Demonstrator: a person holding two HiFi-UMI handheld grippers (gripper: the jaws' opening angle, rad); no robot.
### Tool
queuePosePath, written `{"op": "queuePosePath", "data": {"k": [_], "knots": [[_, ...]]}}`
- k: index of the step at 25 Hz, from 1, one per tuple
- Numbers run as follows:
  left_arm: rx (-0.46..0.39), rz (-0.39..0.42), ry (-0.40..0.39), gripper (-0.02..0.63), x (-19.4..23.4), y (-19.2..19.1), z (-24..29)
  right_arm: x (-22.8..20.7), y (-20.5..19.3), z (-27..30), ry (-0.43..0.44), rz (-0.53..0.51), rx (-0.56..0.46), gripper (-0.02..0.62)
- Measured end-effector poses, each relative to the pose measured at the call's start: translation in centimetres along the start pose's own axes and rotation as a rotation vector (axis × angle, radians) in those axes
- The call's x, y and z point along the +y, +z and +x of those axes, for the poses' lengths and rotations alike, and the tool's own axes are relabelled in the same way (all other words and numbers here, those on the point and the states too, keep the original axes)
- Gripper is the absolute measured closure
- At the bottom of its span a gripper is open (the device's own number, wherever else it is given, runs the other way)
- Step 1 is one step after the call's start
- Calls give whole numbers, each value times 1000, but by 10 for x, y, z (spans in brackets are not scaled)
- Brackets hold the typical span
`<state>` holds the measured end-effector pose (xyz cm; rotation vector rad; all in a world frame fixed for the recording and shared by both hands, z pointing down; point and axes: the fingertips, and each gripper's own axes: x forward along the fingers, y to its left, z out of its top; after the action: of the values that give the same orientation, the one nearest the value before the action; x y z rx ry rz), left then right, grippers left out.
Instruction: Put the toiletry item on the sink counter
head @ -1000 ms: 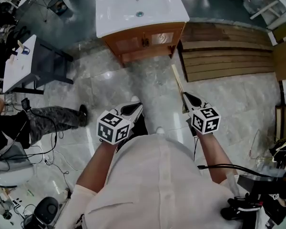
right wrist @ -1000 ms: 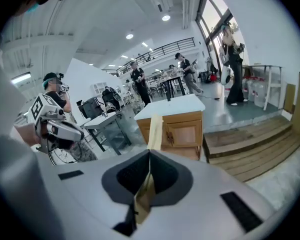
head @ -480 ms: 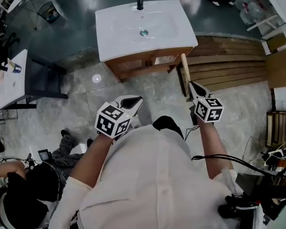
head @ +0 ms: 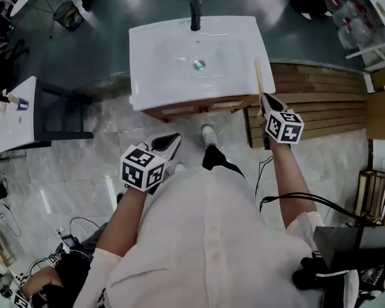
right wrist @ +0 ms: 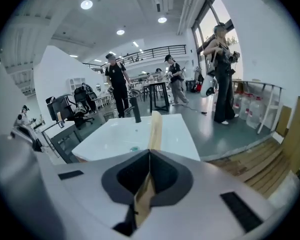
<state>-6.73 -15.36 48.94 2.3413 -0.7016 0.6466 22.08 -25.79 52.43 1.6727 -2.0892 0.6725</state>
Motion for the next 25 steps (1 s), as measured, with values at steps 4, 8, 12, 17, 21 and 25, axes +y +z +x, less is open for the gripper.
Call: {"op": "queuePosePath", "data": {"k": [4,8,12,17,21,25], "knots": [[5,-16,61,600,20,38,27,-45,34,63,3,-20,9,591],[9,-16,111,600,31,72,50,-80,50,117,3,-24,41,591],[11,-32,141,600,38,95,68,-102,60,161,20,-32,74,591],[5,-79,179,600,48,108,80,-115,68,200,29,-52,103,591],[9,-101,205,600,58,114,85,-128,73,226,-6,-42,116,591],[10,-125,223,600,68,116,89,-136,71,243,-28,-53,135,589]]}}
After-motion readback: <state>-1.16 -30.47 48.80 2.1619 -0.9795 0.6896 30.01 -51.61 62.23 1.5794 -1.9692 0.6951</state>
